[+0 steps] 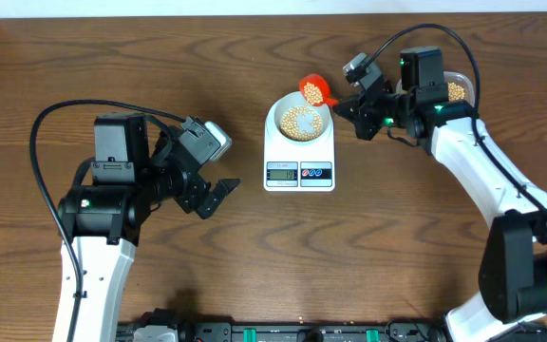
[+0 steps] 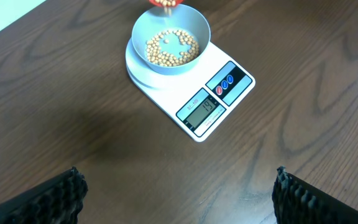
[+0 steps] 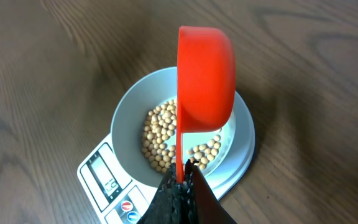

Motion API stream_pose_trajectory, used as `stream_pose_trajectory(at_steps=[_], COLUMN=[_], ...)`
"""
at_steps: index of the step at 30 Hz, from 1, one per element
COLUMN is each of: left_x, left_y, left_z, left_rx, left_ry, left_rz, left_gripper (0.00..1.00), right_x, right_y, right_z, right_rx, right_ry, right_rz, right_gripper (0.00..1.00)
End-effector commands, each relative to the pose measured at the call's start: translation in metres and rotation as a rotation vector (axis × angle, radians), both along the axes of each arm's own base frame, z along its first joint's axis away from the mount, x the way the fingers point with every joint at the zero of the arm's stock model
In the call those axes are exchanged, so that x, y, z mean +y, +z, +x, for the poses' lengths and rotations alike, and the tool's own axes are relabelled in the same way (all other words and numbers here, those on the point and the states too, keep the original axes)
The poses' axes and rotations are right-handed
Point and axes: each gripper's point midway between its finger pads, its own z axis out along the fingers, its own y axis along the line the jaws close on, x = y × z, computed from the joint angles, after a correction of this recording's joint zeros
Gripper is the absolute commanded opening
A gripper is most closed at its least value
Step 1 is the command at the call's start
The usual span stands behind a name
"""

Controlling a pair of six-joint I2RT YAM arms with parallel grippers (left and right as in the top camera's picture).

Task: Scoop item into bowl and weigh 50g on scale
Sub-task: 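Tilt the scoop with the right gripper to pour soybeans into bowl, then hold the scoop over the bowl and shake out remaining beans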

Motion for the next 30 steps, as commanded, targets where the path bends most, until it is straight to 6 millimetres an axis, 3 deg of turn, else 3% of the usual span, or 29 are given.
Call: stream_pose_trajectory(at_steps=[1, 11, 30], left_x=[0.0011, 0.0011, 0.0011], left_y=[0.0064, 0.0064, 0.0064], left_z=[0.003, 0.003, 0.003], left_rx=[-0.022, -0.022, -0.022], left_ry=[-0.005, -0.005, -0.005], left_rz=[0.005, 0.005, 0.005], left_gripper=[0.98, 0.98, 0.98], right_x=[0.006, 0.0139, 0.0105], right_y=[0.0101, 0.0065, 0.004], right_z=[-0.005, -0.0116, -0.0087], right_rx=[-0.031, -0.022, -0.026], right_ry=[0.027, 0.037, 0.017], right_rz=[-0.001, -0.031, -0.055], right_gripper=[0.01, 0.01, 0.01])
